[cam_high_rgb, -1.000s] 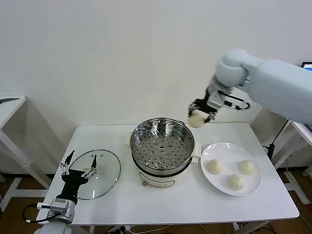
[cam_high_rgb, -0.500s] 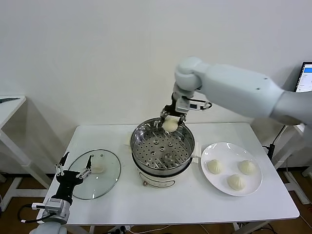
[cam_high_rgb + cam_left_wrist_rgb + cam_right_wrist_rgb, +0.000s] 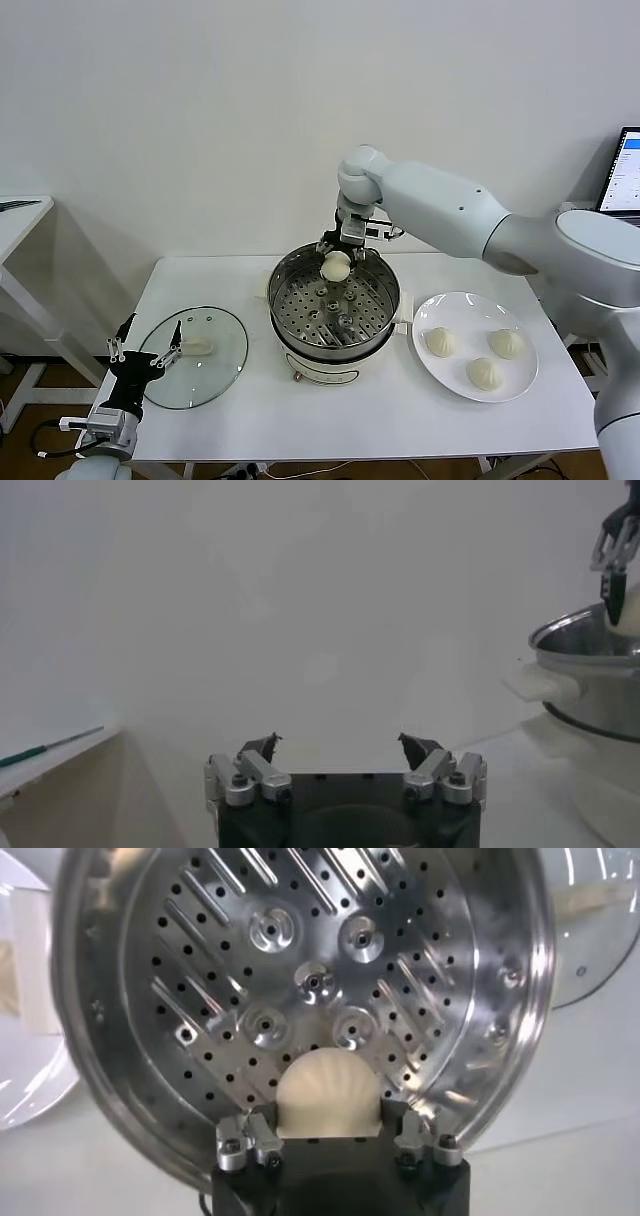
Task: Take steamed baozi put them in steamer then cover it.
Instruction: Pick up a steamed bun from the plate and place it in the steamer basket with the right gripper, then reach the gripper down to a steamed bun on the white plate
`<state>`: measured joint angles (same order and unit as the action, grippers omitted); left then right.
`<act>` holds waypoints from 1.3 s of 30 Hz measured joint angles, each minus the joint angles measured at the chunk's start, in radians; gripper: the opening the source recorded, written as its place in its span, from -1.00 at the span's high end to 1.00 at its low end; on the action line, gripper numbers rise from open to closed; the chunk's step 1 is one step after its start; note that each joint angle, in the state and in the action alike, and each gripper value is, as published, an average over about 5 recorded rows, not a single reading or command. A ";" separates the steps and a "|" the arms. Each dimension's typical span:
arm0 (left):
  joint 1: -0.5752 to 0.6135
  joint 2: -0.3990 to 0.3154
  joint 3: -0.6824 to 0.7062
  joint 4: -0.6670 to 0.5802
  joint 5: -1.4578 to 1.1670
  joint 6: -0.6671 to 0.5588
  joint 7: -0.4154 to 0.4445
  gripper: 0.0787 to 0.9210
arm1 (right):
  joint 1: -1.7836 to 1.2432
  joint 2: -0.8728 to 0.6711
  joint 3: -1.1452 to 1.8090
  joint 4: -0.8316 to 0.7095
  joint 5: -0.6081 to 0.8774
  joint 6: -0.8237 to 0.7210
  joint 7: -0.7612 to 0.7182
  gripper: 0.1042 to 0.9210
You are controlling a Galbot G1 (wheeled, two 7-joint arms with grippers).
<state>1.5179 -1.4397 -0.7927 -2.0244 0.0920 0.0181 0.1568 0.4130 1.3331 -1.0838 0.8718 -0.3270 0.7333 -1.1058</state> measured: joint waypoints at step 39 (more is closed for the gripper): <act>0.014 -0.006 0.044 -0.018 0.012 -0.004 -0.007 -0.77 | 0.247 -0.542 -0.178 0.365 0.491 -0.501 -0.125 -0.76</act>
<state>1.5322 -1.4454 -0.7490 -2.0420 0.1041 0.0140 0.1501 0.6599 0.7915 -1.2621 1.2363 0.1644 0.2321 -1.2304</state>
